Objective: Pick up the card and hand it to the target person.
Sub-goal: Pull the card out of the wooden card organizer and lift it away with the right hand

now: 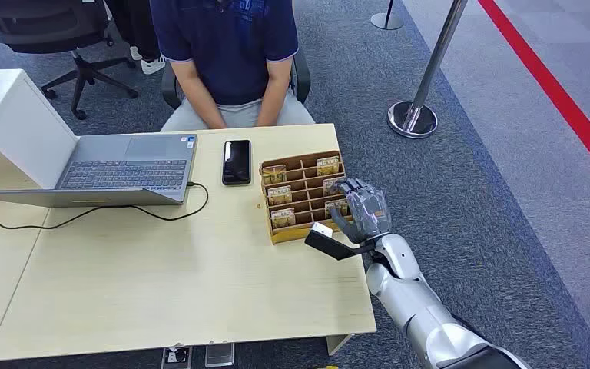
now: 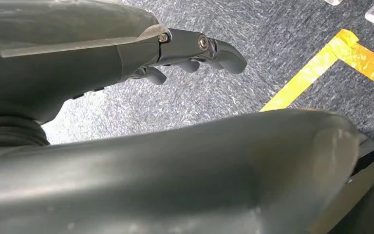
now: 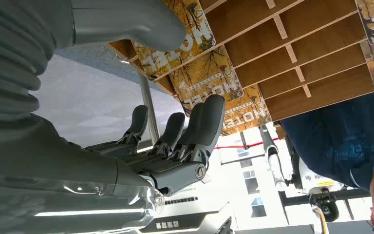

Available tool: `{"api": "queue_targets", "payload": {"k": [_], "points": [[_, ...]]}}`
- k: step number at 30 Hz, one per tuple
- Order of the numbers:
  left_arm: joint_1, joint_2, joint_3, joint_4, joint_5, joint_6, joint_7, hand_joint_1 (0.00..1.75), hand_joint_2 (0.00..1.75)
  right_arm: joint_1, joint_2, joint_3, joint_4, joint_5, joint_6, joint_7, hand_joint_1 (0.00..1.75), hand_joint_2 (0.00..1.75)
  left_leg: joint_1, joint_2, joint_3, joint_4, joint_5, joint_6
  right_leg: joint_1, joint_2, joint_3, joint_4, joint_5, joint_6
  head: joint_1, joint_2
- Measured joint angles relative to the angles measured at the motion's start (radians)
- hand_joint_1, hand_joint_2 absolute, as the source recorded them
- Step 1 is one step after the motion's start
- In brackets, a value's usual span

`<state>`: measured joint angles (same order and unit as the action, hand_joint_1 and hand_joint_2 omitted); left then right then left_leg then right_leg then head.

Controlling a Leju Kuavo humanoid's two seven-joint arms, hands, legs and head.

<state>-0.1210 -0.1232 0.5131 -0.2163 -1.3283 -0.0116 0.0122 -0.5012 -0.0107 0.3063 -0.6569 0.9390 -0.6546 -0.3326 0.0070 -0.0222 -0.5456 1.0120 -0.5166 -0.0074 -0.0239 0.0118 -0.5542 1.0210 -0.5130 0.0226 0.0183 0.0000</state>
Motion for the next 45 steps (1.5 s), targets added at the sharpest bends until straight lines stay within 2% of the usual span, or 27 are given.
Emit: {"api": "queue_targets", "payload": {"k": [8,16,30,45], "points": [[0.000,0.000,0.000,0.000,0.000,0.000,0.000,0.00,0.00,-0.009,0.001,0.000,0.022,0.000,0.004,0.002,0.69,1.75,0.000,0.000,0.000,0.000,0.000,0.000,0.000,0.000,0.000,0.000,0.000,0.000,0.000,0.000],[0.001,0.000,0.000,0.000,0.000,0.001,0.001,0.00,0.00,-0.038,0.007,0.003,0.074,0.001,0.001,0.008,0.75,1.75,0.000,0.000,0.000,0.000,0.000,0.000,0.000,0.000,0.000,0.000,0.000,0.000,0.000,0.000],[-0.002,0.000,0.000,0.001,-0.008,-0.010,0.006,0.00,0.00,-0.052,0.006,0.004,0.137,0.004,-0.039,0.037,0.85,1.75,0.000,0.000,0.002,0.000,0.000,0.000,0.000,0.000,0.002,0.000,0.001,0.000,0.000,0.000],[-0.003,0.000,0.000,0.001,-0.007,-0.012,0.003,0.00,0.00,-0.061,0.006,0.005,0.156,0.047,-0.043,0.058,1.06,1.75,0.000,0.000,0.003,0.000,0.001,0.000,0.000,0.000,0.002,0.000,0.002,0.001,0.000,0.000]]}}
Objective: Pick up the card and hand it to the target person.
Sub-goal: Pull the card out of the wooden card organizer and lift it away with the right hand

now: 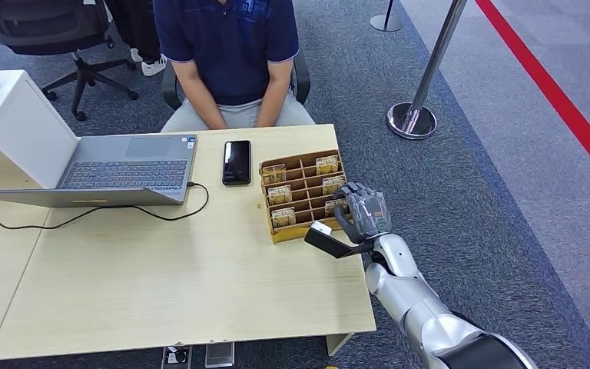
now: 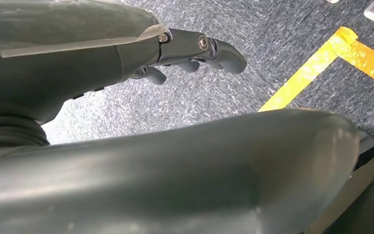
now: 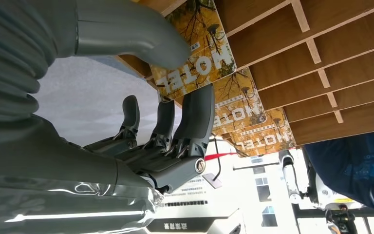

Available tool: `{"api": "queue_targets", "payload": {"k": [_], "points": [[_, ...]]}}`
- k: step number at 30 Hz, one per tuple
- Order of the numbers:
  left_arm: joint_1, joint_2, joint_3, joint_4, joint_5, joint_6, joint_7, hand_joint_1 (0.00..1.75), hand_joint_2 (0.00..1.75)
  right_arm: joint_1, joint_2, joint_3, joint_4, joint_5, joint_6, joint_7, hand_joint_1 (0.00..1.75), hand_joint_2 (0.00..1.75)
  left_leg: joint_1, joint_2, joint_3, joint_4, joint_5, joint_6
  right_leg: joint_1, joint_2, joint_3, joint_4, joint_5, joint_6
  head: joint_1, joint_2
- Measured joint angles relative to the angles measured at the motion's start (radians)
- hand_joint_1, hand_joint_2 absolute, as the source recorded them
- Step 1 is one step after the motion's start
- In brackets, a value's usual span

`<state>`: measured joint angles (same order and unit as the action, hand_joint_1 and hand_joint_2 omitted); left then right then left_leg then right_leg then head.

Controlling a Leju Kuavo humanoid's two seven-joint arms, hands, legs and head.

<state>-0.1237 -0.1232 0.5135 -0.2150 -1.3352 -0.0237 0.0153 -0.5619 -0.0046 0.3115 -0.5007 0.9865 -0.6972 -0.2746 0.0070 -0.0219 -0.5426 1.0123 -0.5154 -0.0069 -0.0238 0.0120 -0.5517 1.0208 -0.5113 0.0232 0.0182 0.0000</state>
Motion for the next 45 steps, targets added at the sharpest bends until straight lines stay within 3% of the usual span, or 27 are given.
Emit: {"api": "queue_targets", "payload": {"k": [15,19,31,45], "points": [[-0.001,0.000,0.000,0.000,0.001,0.002,-0.003,0.00,0.00,-0.006,0.000,0.005,0.008,0.035,0.000,0.013,1.34,1.75,0.000,0.000,0.000,0.000,0.000,0.000,0.000,0.000,0.000,0.000,0.000,0.000,0.000,0.000],[-0.003,0.000,-0.001,0.000,-0.002,0.000,-0.020,0.00,1.75,-0.006,0.000,0.004,0.008,0.043,0.000,0.014,1.44,1.75,0.000,0.000,0.000,0.000,0.000,0.000,0.000,0.000,0.000,0.000,0.000,0.000,0.000,0.000],[-0.005,0.000,-0.008,0.000,-0.012,-0.047,-0.025,0.00,1.75,-0.005,0.001,-0.012,0.007,0.063,0.000,-0.011,1.43,1.75,0.000,0.000,0.000,0.000,0.001,0.000,0.000,0.000,0.000,0.000,0.000,0.000,0.000,0.000],[-0.023,-0.001,-0.008,0.000,-0.013,-0.001,-0.027,0.00,1.75,0.016,0.006,-0.059,-0.026,0.039,-0.001,-0.061,1.43,1.75,0.000,0.000,-0.001,0.000,0.001,0.000,0.000,0.000,0.000,0.000,0.000,0.000,0.001,0.000]]}}
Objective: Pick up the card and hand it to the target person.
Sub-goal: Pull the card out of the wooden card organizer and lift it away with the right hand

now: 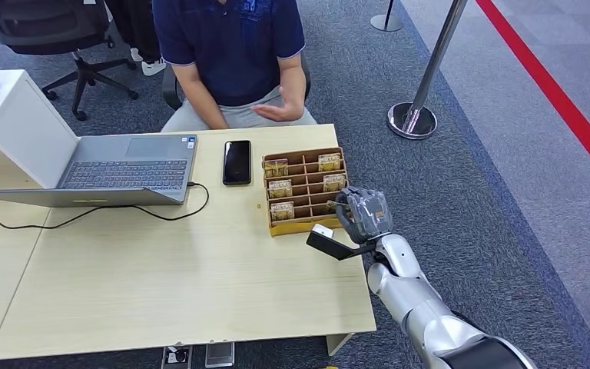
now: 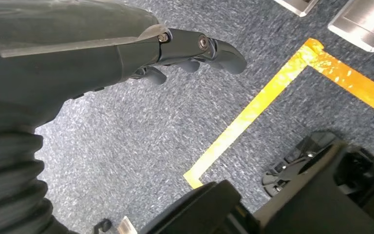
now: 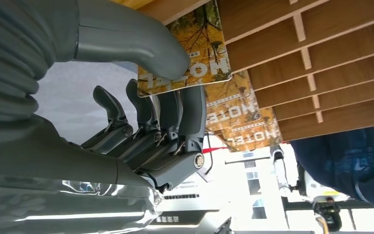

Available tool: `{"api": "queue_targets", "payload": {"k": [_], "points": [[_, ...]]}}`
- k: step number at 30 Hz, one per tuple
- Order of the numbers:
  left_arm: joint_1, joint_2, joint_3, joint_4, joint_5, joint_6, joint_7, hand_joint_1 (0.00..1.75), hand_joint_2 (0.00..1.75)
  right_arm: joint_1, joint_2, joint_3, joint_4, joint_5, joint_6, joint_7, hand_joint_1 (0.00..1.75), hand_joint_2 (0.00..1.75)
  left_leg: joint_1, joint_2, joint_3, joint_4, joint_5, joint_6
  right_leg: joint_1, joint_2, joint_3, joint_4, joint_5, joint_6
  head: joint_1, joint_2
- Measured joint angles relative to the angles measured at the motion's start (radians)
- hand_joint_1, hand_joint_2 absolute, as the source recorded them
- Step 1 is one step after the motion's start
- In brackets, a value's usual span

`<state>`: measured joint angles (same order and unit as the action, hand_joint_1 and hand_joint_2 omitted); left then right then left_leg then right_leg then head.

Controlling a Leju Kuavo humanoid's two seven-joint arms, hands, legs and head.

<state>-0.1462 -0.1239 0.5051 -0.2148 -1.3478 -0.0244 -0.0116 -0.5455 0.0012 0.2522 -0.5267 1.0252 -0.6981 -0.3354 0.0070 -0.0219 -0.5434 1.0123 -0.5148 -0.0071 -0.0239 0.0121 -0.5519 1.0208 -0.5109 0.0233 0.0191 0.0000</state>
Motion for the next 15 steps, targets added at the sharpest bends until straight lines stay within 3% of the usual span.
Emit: {"api": "queue_targets", "payload": {"k": [15], "points": [[-0.008,-0.004,-0.001,0.000,-0.005,0.006,0.000,0.00,1.75,0.026,0.003,-0.070,-0.181,-0.109,0.000,-0.069,1.43,1.75,0.000,0.000,-0.002,0.000,0.000,0.000,0.000,0.000,-0.002,0.000,0.000,0.000,0.000,0.000]]}}
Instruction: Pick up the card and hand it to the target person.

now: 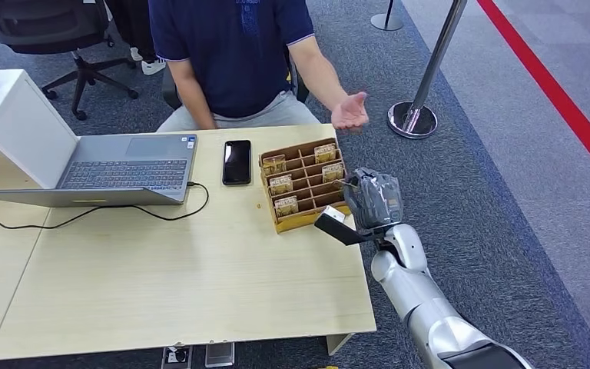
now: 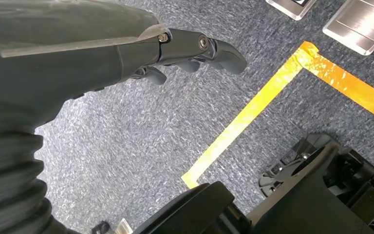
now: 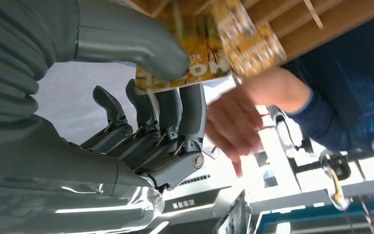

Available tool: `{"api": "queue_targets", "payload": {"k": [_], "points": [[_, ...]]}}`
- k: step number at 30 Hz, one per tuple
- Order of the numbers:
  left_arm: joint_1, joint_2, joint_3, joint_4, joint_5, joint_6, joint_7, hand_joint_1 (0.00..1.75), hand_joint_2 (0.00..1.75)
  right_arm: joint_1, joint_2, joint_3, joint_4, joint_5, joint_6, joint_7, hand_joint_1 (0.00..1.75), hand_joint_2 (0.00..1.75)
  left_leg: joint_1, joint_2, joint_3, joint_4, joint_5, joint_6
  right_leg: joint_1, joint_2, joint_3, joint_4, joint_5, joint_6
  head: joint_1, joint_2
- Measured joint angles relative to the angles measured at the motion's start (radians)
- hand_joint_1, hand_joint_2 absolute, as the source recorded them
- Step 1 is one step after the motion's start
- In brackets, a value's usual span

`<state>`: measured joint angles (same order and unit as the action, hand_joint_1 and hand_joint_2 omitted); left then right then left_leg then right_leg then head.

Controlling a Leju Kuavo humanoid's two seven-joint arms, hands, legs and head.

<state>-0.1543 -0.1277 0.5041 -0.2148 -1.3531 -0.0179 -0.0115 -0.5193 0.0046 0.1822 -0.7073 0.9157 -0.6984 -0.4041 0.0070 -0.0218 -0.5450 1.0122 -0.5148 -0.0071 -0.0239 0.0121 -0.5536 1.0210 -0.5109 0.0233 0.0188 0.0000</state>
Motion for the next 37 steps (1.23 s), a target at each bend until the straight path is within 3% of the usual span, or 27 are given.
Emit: {"api": "queue_targets", "payload": {"k": [13,25,29,31,32,35,36,37], "points": [[-0.001,0.000,0.000,0.000,0.000,0.007,-0.006,0.00,1.75,0.004,0.000,0.031,-0.246,-0.102,0.007,-0.007,1.43,1.75,0.000,0.000,0.000,0.000,0.000,0.000,0.000,0.000,0.000,0.000,0.000,0.000,0.000,0.000],[-0.006,-0.002,-0.001,0.000,0.003,-0.024,-0.029,0.00,1.75,-0.005,0.009,0.047,-0.311,-0.103,0.008,0.011,1.43,1.75,0.000,0.000,0.000,0.000,0.000,0.000,0.000,0.000,0.000,0.000,0.000,0.000,-0.001,0.000],[-0.004,-0.002,-0.001,0.000,0.003,-0.023,-0.048,0.00,1.75,-0.006,0.012,0.048,-0.310,-0.099,0.010,0.015,1.75,1.75,0.000,0.000,-0.001,0.000,0.000,0.000,0.000,0.000,0.000,0.000,0.000,0.000,0.000,0.000],[-0.003,-0.002,-0.001,0.000,0.003,-0.023,-0.055,0.00,1.75,-0.008,0.015,0.049,-0.307,-0.098,0.013,0.014,1.75,1.75,0.000,0.000,-0.001,0.000,0.000,0.000,0.000,0.000,-0.001,0.000,0.000,0.000,0.001,0.000],[-0.002,-0.002,-0.002,0.000,0.003,-0.023,-0.060,0.00,1.75,-0.009,0.016,0.050,-0.305,-0.097,0.014,0.014,1.40,1.75,0.000,0.000,-0.001,0.000,0.000,0.000,0.000,0.000,-0.001,0.000,0.000,0.000,0.001,0.000],[0.001,-0.002,-0.002,0.000,0.005,-0.010,-0.077,0.00,0.44,-0.011,0.021,0.050,-0.300,-0.094,0.015,0.014,0.10,1.75,0.000,-0.001,-0.002,0.000,0.000,0.000,0.000,0.000,-0.001,0.000,0.000,0.000,0.000,0.000],[0.002,-0.002,-0.001,0.000,0.007,-0.002,-0.080,0.00,0.00,-0.010,0.022,0.050,-0.298,-0.092,0.015,0.014,0.00,1.75,0.000,-0.001,-0.002,0.000,0.000,0.000,0.000,0.000,-0.001,0.000,0.000,0.000,0.000,0.000],[0.002,-0.002,-0.001,0.000,0.008,0.002,-0.082,0.00,0.00,-0.010,0.023,0.050,-0.298,-0.091,0.015,0.014,0.00,1.75,0.000,-0.001,-0.002,0.000,0.000,0.000,0.000,0.000,-0.001,0.000,0.000,0.000,0.000,0.000]]}}
